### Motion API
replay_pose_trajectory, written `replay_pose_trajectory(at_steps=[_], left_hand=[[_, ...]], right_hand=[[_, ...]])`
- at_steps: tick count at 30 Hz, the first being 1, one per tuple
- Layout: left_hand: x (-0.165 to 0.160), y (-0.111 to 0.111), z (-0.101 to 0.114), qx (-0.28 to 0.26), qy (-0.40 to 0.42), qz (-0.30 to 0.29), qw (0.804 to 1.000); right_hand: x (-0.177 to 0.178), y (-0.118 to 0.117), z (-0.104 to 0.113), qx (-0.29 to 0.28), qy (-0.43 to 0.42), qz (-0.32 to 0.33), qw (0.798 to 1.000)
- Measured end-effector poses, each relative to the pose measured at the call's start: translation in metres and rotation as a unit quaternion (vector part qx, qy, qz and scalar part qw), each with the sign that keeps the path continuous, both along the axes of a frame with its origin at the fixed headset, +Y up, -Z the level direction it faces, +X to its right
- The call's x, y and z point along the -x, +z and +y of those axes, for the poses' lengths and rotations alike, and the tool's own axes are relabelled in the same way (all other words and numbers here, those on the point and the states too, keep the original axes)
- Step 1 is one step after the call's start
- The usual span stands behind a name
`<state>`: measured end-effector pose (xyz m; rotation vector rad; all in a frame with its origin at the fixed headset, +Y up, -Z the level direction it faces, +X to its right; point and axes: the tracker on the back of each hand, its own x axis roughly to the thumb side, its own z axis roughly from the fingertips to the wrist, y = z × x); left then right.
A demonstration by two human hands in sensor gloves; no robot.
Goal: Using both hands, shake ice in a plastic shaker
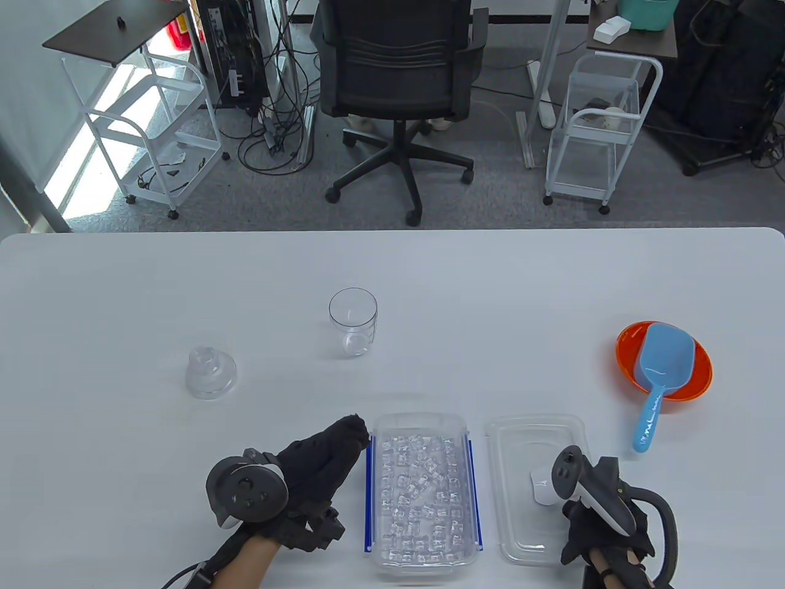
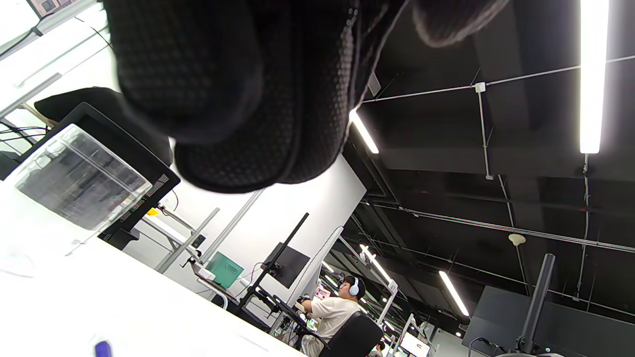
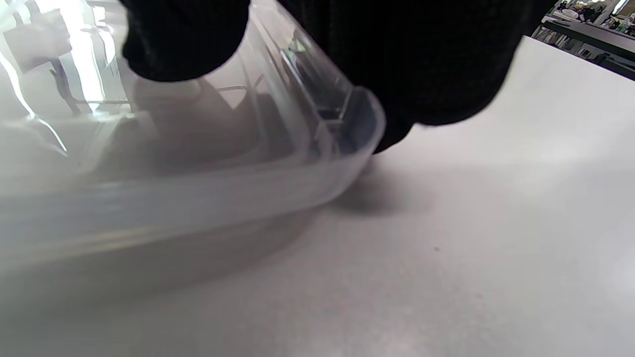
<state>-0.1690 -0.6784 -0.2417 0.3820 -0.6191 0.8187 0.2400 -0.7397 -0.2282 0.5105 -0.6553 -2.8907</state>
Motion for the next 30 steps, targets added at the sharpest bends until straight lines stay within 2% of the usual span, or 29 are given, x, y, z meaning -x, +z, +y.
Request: replay_pose_trajectory(at_steps=[7, 12, 15, 21, 24, 26, 30], left_hand=[[-0.002, 0.001, 0.000, -0.005, -0.016, -0.004, 1.000], [-0.003, 0.000, -0.001, -0.004, -0.023, -0.008, 1.000], [-0.005, 0.000, -0.001, -0.002, -0.034, -0.015, 0.999], [-0.011, 0.002, 0.003, -0.028, -0.104, -0.020, 0.994], [-0.015, 0.004, 0.007, -0.034, -0.138, -0.027, 0.989], [-0.018, 0.007, 0.011, -0.038, -0.169, -0.034, 0.984], [-0.028, 0.013, 0.012, -0.032, -0.228, -0.064, 0.971]], right_hand=[[0.005, 0.003, -0.003, 0.002, 0.043, 0.020, 0.999], [0.000, 0.004, 0.003, 0.001, -0.006, 0.007, 1.000], [-0.002, 0.005, 0.010, -0.018, -0.029, -0.002, 0.999], [0.005, 0.011, 0.040, -0.100, -0.042, 0.024, 0.994], [0.015, 0.009, 0.057, -0.105, -0.067, 0.047, 0.991], [0.026, 0.004, 0.070, -0.120, -0.114, 0.070, 0.984], [0.052, -0.009, 0.083, -0.135, -0.168, 0.124, 0.969]])
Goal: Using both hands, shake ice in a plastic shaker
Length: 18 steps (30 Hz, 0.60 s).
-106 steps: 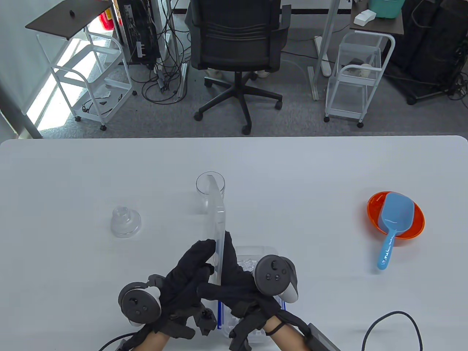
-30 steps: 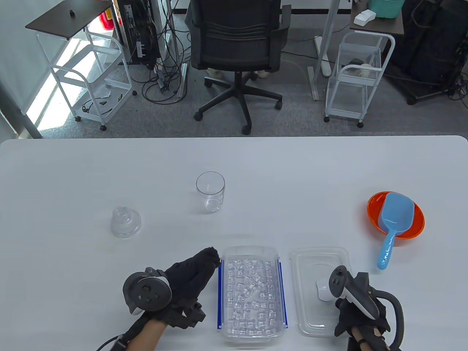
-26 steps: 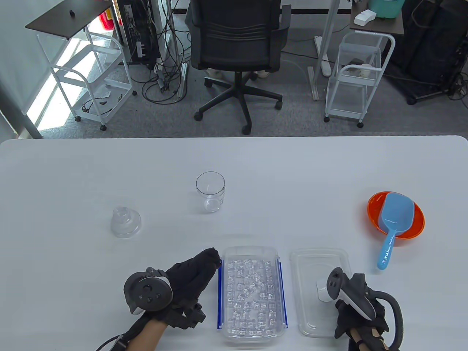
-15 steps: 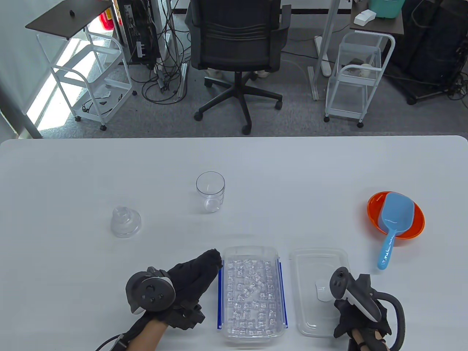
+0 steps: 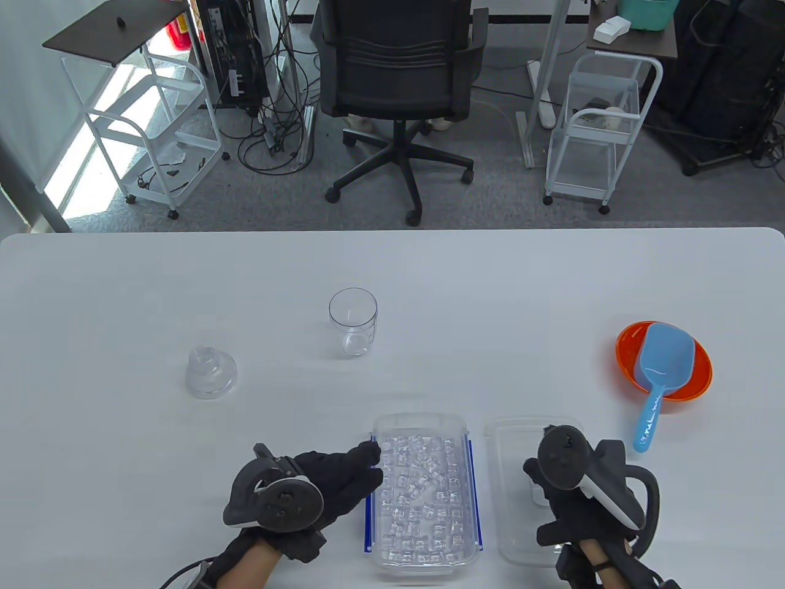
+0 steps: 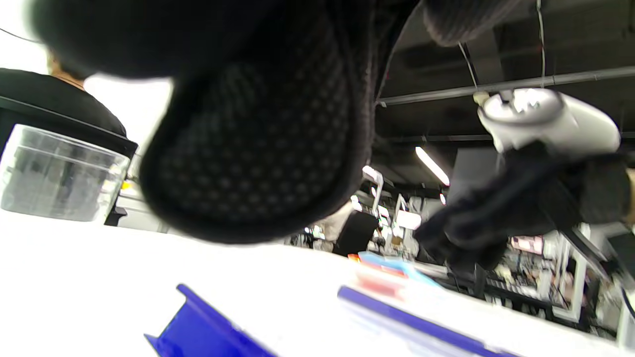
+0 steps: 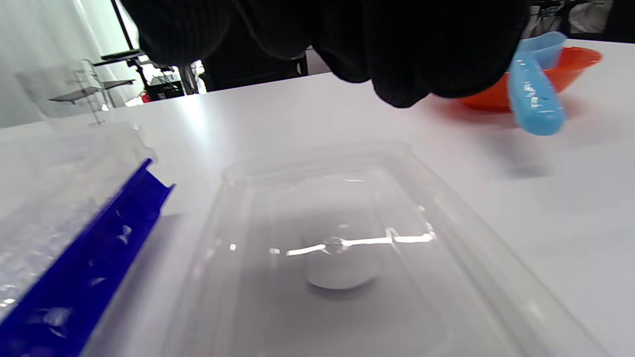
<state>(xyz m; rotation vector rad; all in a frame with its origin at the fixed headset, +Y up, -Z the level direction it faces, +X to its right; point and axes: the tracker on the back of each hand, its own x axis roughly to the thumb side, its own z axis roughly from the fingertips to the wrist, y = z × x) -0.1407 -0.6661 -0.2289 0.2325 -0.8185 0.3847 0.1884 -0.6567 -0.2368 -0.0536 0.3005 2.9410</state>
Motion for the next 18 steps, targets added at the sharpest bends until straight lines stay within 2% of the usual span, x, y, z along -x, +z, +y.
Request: replay_pose_trajectory(at_steps=[2, 6, 11, 14, 18], left_hand=[[-0.008, 0.002, -0.002, 0.011, -0.032, -0.018, 0.999], [-0.019, 0.004, -0.007, 0.045, -0.081, -0.041, 0.995], [-0.028, 0.007, -0.011, 0.092, -0.139, -0.092, 0.982], [-0.035, 0.013, -0.012, 0.112, -0.169, -0.117, 0.972], [-0.044, 0.016, -0.017, 0.126, -0.208, -0.139, 0.960]], right_hand=[[0.016, -0.009, 0.001, 0.012, -0.020, 0.037, 0.999], [0.048, -0.023, -0.004, 0.097, -0.047, 0.087, 0.990], [0.077, -0.042, -0.021, 0.113, -0.069, 0.100, 0.986], [0.086, -0.047, -0.039, 0.135, -0.102, 0.100, 0.980], [0.085, -0.049, -0.053, 0.108, -0.084, 0.069, 0.988]])
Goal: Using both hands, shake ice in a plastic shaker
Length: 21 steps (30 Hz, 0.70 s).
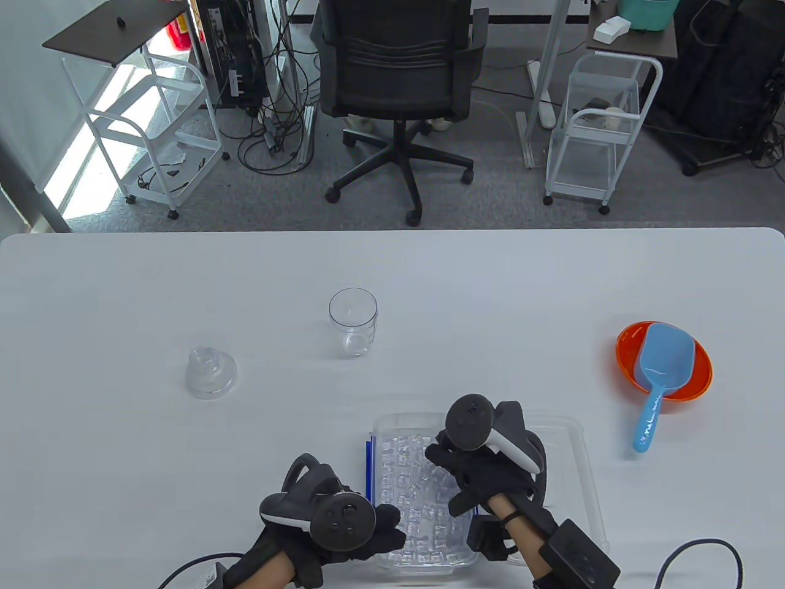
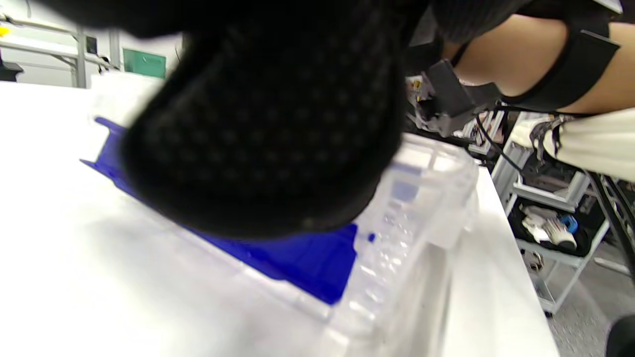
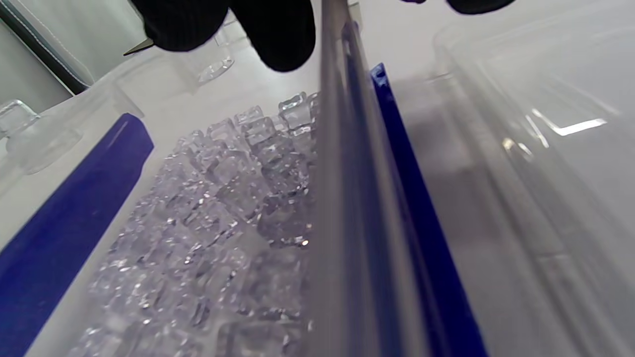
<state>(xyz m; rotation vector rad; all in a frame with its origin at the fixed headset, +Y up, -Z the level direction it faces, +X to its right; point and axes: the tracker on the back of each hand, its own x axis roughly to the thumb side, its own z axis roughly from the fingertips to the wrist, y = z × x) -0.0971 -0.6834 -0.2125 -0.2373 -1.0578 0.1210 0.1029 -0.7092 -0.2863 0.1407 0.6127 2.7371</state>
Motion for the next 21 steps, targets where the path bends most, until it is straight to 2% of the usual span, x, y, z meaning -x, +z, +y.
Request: replay_pose_trajectory(at_steps=[2, 5, 8, 16, 21], left_hand=[[-0.003, 0.000, -0.005, 0.022, -0.027, -0.006, 0.999], [-0.004, -0.002, -0.011, 0.056, -0.050, -0.012, 0.997], [-0.004, -0.003, -0.012, 0.075, -0.038, -0.022, 0.996], [-0.010, 0.003, -0.010, 0.057, -0.055, -0.035, 0.996], [-0.001, -0.004, -0.006, 0.059, -0.089, 0.001, 0.994]], right_hand=[[-0.003, -0.002, -0.003, 0.008, 0.008, -0.001, 1.000], [-0.008, -0.002, -0.009, 0.026, -0.032, -0.013, 0.999], [-0.011, -0.003, -0.014, 0.027, -0.018, -0.016, 0.999], [-0.015, -0.007, -0.012, 0.015, -0.018, -0.033, 0.999], [-0.014, -0.005, -0.011, -0.020, 0.018, -0.034, 0.999]])
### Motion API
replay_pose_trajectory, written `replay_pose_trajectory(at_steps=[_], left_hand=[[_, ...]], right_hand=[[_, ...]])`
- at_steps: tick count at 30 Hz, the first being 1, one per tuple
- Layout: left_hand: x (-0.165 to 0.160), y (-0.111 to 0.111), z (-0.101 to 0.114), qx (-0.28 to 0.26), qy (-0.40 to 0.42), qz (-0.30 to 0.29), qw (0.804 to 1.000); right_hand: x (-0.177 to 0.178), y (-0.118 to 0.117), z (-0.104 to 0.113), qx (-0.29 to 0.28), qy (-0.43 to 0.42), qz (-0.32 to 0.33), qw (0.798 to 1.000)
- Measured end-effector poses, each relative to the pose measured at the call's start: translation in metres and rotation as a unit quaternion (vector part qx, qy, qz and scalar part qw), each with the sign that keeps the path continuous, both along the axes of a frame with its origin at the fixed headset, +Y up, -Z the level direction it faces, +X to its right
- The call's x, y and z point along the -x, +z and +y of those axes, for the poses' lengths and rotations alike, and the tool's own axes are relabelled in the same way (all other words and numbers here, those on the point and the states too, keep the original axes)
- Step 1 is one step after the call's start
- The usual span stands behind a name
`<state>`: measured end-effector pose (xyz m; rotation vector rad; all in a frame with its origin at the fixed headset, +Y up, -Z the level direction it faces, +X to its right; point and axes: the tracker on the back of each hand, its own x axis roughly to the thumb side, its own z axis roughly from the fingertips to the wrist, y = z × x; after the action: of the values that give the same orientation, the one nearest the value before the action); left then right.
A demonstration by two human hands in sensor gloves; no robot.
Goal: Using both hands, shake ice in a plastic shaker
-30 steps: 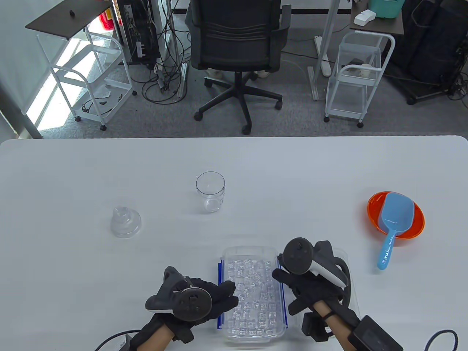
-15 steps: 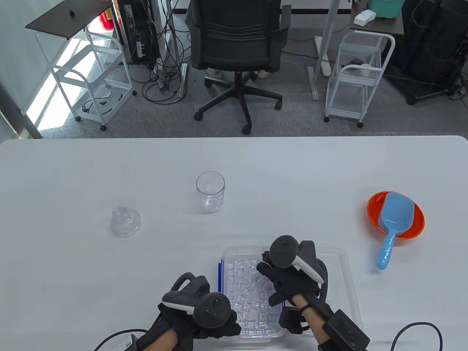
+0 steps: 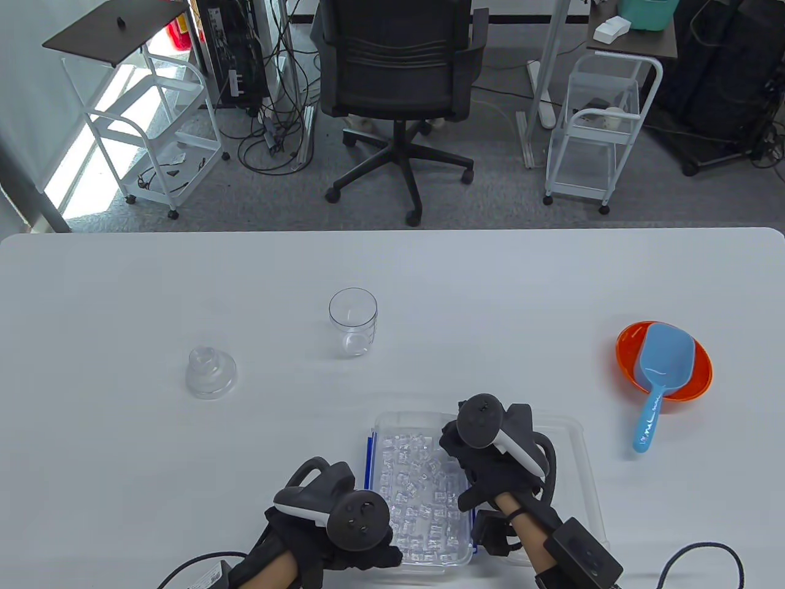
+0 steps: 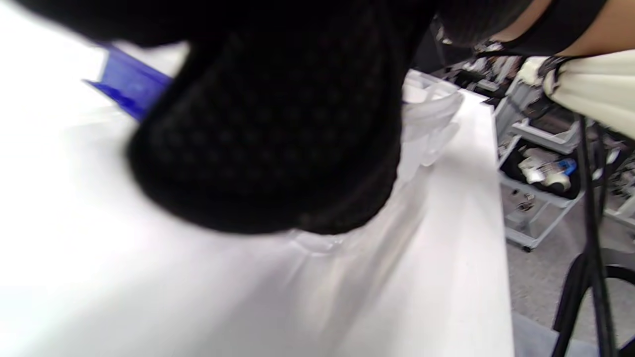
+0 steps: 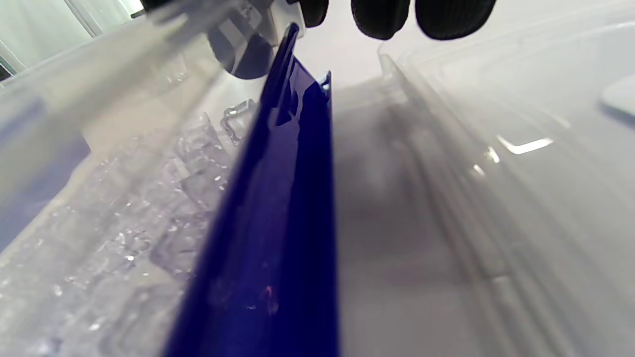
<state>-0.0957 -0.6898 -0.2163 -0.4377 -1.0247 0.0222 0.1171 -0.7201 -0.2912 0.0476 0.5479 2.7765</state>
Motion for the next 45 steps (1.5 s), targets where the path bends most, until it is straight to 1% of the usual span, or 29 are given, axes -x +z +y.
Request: replay_pose_trajectory(at_steps=[3, 5, 7, 9, 12, 14, 18, 25, 29, 31, 36, 43, 45], left_hand=[[0.008, -0.006, 0.001, -0.007, -0.009, 0.028, 1.000], [0.014, -0.010, 0.002, -0.011, -0.024, 0.066, 0.997], [0.020, -0.013, 0.006, -0.047, -0.067, 0.121, 0.989], [0.025, -0.017, 0.007, -0.068, -0.086, 0.139, 0.984], [0.032, -0.022, 0.006, -0.056, -0.072, 0.169, 0.981], [0.037, -0.025, 0.004, -0.047, -0.070, 0.193, 0.978], [0.043, -0.031, 0.004, -0.065, -0.068, 0.225, 0.970], [0.044, -0.036, -0.001, -0.124, -0.058, 0.264, 0.955], [0.047, -0.039, -0.005, -0.140, -0.030, 0.282, 0.949], [0.049, -0.042, -0.008, -0.145, -0.013, 0.288, 0.946], [0.050, -0.046, -0.015, -0.141, 0.015, 0.297, 0.944], [0.050, -0.048, -0.017, -0.155, 0.020, 0.296, 0.942], [0.051, -0.050, -0.018, -0.151, 0.028, 0.298, 0.942]], right_hand=[[0.002, 0.002, 0.001, -0.012, 0.010, 0.003, 1.000], [0.002, 0.002, 0.002, -0.019, 0.013, 0.005, 1.000], [0.001, 0.004, 0.004, -0.031, 0.013, 0.007, 0.999], [0.000, 0.007, 0.004, -0.045, 0.013, 0.008, 0.999], [-0.004, 0.013, 0.006, -0.062, 0.012, 0.022, 0.998], [-0.008, 0.017, 0.008, -0.061, 0.011, 0.031, 0.998], [-0.013, 0.027, 0.011, -0.061, 0.007, 0.060, 0.996], [-0.021, 0.048, 0.017, -0.091, 0.035, 0.111, 0.989], [-0.024, 0.053, 0.020, -0.070, 0.022, 0.131, 0.989], [-0.026, 0.058, 0.020, -0.047, 0.005, 0.150, 0.988], [-0.024, 0.064, 0.022, -0.038, 0.001, 0.177, 0.984], [-0.025, 0.065, 0.022, -0.009, -0.022, 0.197, 0.980], [-0.025, 0.065, 0.022, -0.005, -0.027, 0.200, 0.979]])
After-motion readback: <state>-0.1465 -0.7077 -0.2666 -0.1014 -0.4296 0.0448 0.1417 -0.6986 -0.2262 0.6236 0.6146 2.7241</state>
